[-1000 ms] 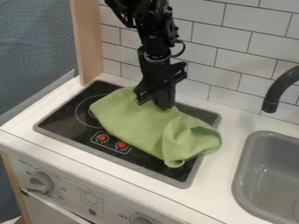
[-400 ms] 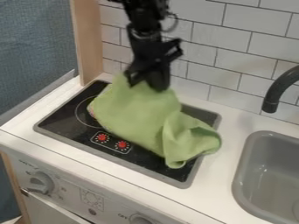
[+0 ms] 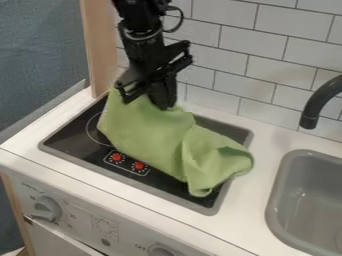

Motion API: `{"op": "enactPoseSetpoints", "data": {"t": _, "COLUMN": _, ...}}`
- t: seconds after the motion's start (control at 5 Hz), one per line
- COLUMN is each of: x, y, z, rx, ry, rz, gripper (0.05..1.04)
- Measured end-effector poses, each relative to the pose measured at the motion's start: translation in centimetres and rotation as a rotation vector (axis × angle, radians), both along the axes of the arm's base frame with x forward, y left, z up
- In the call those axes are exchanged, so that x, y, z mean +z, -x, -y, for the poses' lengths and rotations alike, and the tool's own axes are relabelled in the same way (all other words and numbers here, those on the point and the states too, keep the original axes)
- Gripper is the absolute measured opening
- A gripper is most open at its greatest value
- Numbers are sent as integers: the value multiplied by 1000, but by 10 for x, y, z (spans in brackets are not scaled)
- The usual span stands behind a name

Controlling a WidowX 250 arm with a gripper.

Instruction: Unfold the cloth from right to left

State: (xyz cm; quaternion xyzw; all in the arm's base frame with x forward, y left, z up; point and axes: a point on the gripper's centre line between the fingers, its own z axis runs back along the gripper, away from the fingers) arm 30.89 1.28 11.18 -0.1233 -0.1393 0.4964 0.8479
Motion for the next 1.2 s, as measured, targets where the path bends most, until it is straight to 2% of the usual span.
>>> {"op": "enactPoseSetpoints", "data": {"t": 0.4, "x": -2, "y": 48, "z": 2, "rx": -8, "ry": -17, "rz": -25, "gripper": 50}}
{"op": "enactPoseSetpoints", "data": {"t": 0.6, "x": -12, "y": 70, "z": 0, "rx": -24, "ry": -44, "rz": -64, "gripper": 50}}
{"op": "enactPoseSetpoints", "data": {"t": 0.8, "x": -31, "y": 91, "z": -13, "rx": 17, "ry": -57, "rz": -136, "gripper": 50}}
{"op": "enactPoseSetpoints", "data": {"t": 1.2, "x": -66, "y": 101, "z": -24, "rx": 53, "ry": -39, "rz": -266, "gripper": 73}}
